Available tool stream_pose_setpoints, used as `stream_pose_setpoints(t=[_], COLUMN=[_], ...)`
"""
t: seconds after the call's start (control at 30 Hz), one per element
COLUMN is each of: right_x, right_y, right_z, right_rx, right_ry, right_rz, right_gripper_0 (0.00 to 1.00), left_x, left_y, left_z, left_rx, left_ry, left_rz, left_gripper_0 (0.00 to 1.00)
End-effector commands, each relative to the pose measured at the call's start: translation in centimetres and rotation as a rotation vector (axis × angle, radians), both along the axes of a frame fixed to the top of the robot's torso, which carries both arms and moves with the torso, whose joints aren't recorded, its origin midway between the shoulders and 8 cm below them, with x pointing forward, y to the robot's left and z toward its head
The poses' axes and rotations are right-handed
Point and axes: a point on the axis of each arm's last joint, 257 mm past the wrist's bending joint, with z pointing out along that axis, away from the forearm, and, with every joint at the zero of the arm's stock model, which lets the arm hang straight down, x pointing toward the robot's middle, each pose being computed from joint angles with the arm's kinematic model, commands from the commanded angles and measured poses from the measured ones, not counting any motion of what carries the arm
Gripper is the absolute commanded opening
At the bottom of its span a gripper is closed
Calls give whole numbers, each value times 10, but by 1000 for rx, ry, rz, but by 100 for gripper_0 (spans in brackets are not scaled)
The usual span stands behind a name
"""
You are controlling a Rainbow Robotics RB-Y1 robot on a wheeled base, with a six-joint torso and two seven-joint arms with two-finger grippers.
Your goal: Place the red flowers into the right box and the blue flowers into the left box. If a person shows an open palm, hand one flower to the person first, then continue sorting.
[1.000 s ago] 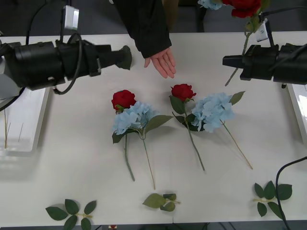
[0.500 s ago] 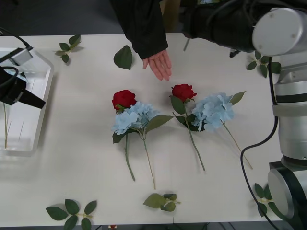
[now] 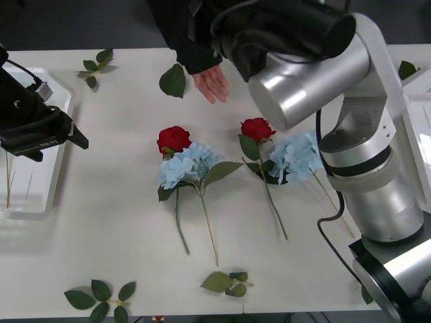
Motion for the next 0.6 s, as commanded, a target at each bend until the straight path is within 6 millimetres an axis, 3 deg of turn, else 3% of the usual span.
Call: stream_pose_setpoints(t=[0.03, 0.13, 0.33, 0.6], right_x=[-25, -25, -21, -20], right_y=[38, 40, 44, 43], right_z=[31, 21, -19, -21], right_rx=[103, 89, 94, 85], right_ry=[-42, -30, 103, 103], right_rz=[53, 56, 112, 115], right_gripper_0=[0, 0, 0, 0], left_x=[12, 12, 9, 8], left_y=[-20, -21, -22, -22], left_z=[18, 18, 19, 19], left_rx=[6, 7, 16, 19], left_ry=[-43, -47, -42, -41], left_rz=[-9, -15, -33, -39], left_gripper_0=[100, 100, 100, 100])
